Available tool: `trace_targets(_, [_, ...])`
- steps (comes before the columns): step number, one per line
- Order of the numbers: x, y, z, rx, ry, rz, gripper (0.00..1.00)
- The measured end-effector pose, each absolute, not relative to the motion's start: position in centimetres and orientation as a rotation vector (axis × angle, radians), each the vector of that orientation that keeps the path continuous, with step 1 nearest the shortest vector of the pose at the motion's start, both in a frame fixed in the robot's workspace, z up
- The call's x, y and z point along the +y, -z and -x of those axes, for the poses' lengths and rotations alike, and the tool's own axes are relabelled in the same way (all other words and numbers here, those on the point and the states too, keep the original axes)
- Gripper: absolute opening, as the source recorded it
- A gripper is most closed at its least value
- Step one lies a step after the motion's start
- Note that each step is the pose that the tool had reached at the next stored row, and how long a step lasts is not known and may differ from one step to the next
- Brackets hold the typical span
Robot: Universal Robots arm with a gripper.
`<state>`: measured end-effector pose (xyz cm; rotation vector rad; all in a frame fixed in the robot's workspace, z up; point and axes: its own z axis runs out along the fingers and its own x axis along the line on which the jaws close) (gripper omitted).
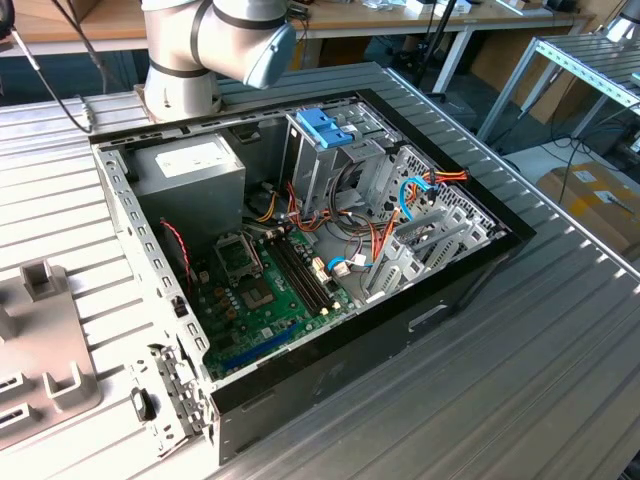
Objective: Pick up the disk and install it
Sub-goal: 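Reach for the disk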
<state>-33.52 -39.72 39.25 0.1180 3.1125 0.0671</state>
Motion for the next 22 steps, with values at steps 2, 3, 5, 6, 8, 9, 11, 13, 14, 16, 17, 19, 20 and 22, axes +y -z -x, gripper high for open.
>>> trace_targets(2, [-39.7, -39.2, 33.9, 3.112, -0.067, -0.118, 0.11])
trace_targets(3, [-39.7, -39.2, 34.1, 3.112, -0.067, -0.118, 0.11])
trace_targets(5, [-39.6, -39.2, 34.7, 3.113, -0.067, -0.118, 0.11])
trace_targets(6, [-39.5, -39.2, 34.9, 3.113, -0.067, -0.118, 0.11])
trace_targets(8, [-39.5, -39.2, 35.2, 3.112, -0.067, -0.118, 0.11])
trace_targets(9, [-39.4, -39.2, 35.4, 3.112, -0.067, -0.118, 0.11])
trace_targets(11, [-39.4, -39.2, 35.8, 3.112, -0.067, -0.118, 0.11])
trace_targets(13, [-39.3, -39.2, 35.9, 3.112, -0.067, -0.118, 0.11])
trace_targets(14, [-39.3, -39.2, 35.9, 3.112, -0.067, -0.118, 0.11])
trace_targets(16, [-39.3, -39.2, 35.9, 3.112, -0.067, -0.118, 0.11])
trace_targets(17, [-39.3, -39.2, 35.9, 3.112, -0.067, -0.118, 0.11])
trace_targets(19, [-39.3, -39.2, 35.9, 3.112, -0.067, -0.118, 0.11])
trace_targets(20, [-39.3, -39.2, 35.9, 3.112, -0.067, -0.118, 0.11])
trace_targets(22, [-39.3, -39.2, 36.0, 3.112, -0.067, -0.119, 0.11])
